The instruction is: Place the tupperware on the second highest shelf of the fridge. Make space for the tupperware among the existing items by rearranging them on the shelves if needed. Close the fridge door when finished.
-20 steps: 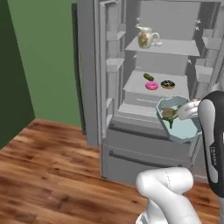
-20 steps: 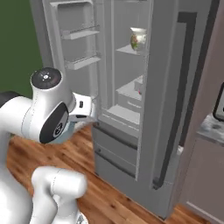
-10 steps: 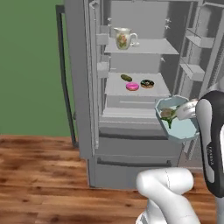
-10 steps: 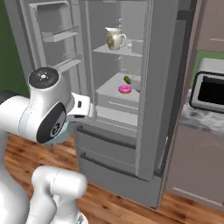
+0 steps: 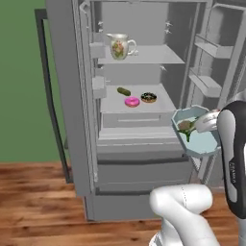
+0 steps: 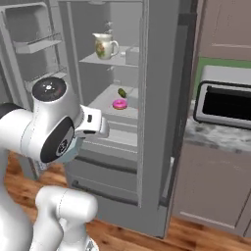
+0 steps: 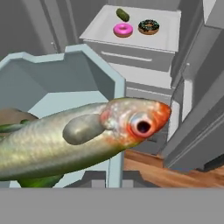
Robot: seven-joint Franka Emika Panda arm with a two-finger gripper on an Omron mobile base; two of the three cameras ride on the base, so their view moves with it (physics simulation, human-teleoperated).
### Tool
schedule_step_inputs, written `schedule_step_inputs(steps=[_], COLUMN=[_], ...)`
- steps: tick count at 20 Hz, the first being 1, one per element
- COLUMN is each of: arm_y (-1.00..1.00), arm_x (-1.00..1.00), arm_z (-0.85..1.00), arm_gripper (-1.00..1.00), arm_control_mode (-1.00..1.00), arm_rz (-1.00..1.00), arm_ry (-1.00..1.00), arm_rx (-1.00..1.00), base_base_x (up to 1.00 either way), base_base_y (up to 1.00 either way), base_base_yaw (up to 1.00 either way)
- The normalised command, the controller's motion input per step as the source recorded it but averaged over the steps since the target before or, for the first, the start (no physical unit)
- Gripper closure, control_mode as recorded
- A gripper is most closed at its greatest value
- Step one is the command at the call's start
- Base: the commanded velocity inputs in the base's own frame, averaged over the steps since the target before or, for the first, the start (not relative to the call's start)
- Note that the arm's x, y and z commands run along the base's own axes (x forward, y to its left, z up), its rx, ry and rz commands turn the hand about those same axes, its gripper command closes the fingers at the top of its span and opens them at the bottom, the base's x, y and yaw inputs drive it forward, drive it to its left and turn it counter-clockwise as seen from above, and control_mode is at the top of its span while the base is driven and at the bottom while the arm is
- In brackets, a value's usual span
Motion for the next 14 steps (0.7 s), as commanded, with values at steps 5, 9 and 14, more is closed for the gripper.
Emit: schedule_step_inputs(steps=[5,9,14], arm_y=[0.0,0.0,0.0], arm_x=[0.0,0.0,0.0], arm_z=[0.0,0.0,0.0], arm_gripper=[1.0,1.0,1.0], arm_control_mode=[1.0,1.0,1.0], arm_rz=[0.0,0.0,0.0], arm_ry=[0.0,0.0,0.0], arm_rx=[0.0,0.0,0.0], base_base_x=[0.75,0.75,0.75], base_base_y=[0.23,0.53,0.47], base_base_yaw=[-0.19,-0.22,-0.23])
